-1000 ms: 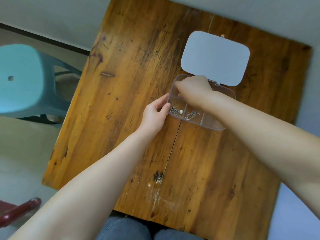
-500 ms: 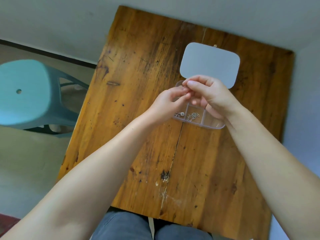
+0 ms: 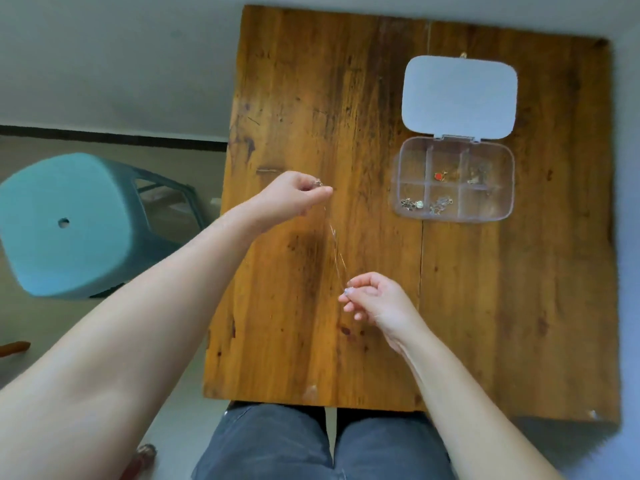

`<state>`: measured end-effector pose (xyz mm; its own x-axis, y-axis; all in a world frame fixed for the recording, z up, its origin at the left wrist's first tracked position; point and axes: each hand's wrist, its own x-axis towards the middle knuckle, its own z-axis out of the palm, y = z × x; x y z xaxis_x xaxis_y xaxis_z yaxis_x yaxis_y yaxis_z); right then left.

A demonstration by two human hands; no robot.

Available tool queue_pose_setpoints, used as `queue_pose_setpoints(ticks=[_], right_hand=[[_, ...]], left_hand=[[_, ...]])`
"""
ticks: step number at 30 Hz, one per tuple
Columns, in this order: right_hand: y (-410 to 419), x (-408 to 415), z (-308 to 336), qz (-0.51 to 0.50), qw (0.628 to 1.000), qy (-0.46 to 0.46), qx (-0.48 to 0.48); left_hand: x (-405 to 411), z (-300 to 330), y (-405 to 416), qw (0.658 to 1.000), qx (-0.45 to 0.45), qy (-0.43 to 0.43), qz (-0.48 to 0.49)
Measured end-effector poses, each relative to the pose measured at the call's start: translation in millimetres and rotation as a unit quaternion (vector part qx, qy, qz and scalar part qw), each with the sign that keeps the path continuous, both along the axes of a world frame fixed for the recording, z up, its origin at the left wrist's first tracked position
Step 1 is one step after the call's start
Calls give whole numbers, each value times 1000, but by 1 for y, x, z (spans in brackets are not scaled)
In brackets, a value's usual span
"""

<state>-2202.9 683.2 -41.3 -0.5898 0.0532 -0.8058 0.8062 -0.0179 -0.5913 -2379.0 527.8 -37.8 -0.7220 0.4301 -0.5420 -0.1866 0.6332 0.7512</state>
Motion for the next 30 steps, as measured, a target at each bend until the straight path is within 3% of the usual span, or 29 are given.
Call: queue_pose_setpoints(ticks=[4,7,11,15,19,21,23,28,30], right_hand=[[-50,27,-20,-17,998,-42,53],[-67,34,-26,-15,993,-35,111],[-72,29,-24,42,985,-26,168],[-45,15,-12,95,980,-17,174],[45,-37,10,23,959,98,263],[94,-72,15,31,923,166,345],[130,-108,13,117,873,201,429],[162,-163,-7,399,726,180,530],[163,-170,-10,453,690,174,537]], left_hand=[[13,-24,11,957,-132,186,-182],[26,-40,9,912,-165,294,-234],[31,-51,7,885,-196,342,-246],[27,-50,17,900,-183,346,-193],[32,-38,50,905,-103,369,-182],[41,-30,75,909,-63,363,-197],[50,-28,98,914,-60,351,-193],[60,-30,120,936,-85,323,-112],[60,-29,124,937,-84,328,-86]])
